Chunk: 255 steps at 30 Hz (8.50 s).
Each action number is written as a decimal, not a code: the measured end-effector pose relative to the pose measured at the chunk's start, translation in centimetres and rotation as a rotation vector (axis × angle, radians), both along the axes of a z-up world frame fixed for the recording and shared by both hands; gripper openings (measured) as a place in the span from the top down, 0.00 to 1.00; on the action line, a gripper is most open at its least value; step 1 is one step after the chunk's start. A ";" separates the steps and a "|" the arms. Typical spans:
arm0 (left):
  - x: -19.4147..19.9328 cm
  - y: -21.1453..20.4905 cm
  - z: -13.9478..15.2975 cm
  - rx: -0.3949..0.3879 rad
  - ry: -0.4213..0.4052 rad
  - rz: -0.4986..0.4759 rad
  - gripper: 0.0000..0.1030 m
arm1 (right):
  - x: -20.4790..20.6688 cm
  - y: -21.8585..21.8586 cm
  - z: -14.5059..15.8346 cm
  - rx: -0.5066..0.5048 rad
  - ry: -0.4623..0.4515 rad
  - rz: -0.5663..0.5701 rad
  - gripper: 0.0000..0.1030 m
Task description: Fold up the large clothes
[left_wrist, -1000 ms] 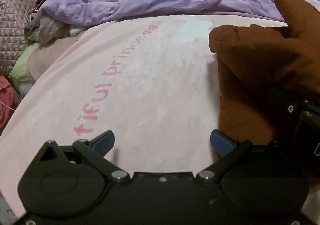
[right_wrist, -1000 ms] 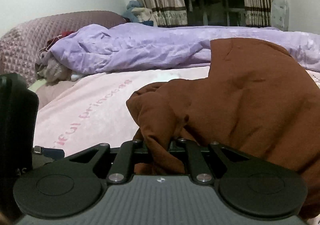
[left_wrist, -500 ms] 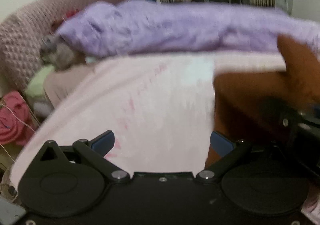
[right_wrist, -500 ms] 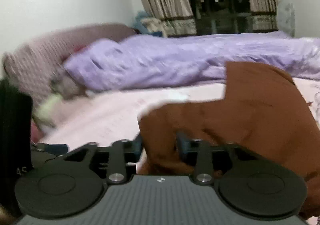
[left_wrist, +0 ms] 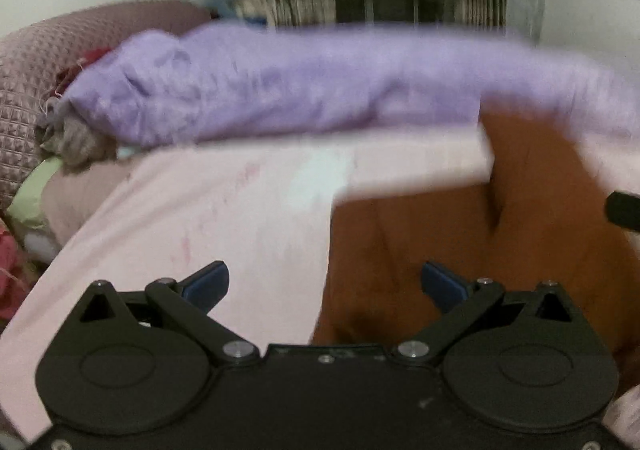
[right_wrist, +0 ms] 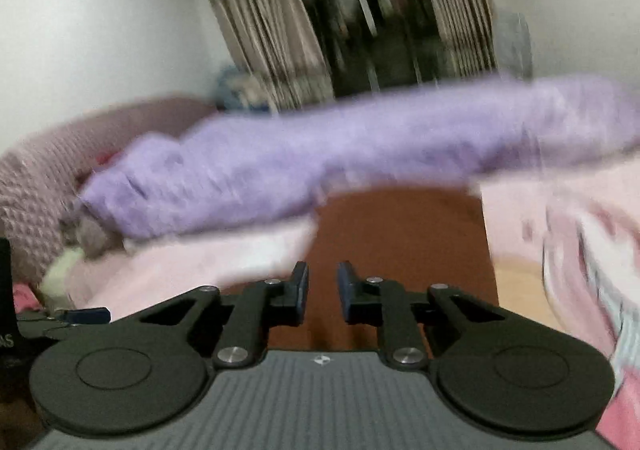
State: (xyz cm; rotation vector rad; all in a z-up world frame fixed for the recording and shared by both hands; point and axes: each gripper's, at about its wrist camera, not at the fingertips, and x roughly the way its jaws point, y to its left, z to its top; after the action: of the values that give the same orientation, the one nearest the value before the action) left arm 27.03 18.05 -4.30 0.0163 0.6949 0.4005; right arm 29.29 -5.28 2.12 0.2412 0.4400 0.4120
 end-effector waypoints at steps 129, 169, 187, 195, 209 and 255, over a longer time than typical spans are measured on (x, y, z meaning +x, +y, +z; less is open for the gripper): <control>1.0 -2.9 -3.4 0.002 -0.001 -0.157 0.00 | -1.5 -1.1 -5.2 -0.105 0.125 0.077 0.77; 8.2 0.8 -4.8 -0.150 -0.083 -0.093 0.00 | 5.9 -0.5 -4.3 -0.010 0.163 0.011 0.81; 5.9 6.5 -3.6 -0.202 -0.026 0.002 0.00 | 7.1 -4.5 -4.8 -0.092 0.125 -0.205 0.65; 12.2 2.9 -2.2 -0.024 -0.020 -0.103 0.00 | 11.3 0.0 -1.8 -0.131 0.047 -0.074 0.65; 19.0 -0.6 -4.0 -0.022 -0.019 -0.220 0.00 | 15.6 1.7 -4.3 -0.164 0.137 -0.066 0.67; 8.1 11.0 -7.8 -0.638 0.198 -0.293 0.00 | 11.1 -7.5 -6.3 0.013 0.323 0.152 0.00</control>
State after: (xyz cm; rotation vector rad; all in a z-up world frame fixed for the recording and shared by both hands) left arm 35.09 29.05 -12.05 -0.4465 0.9765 -0.1184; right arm 40.44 -12.75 -4.21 0.2892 0.7756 0.5274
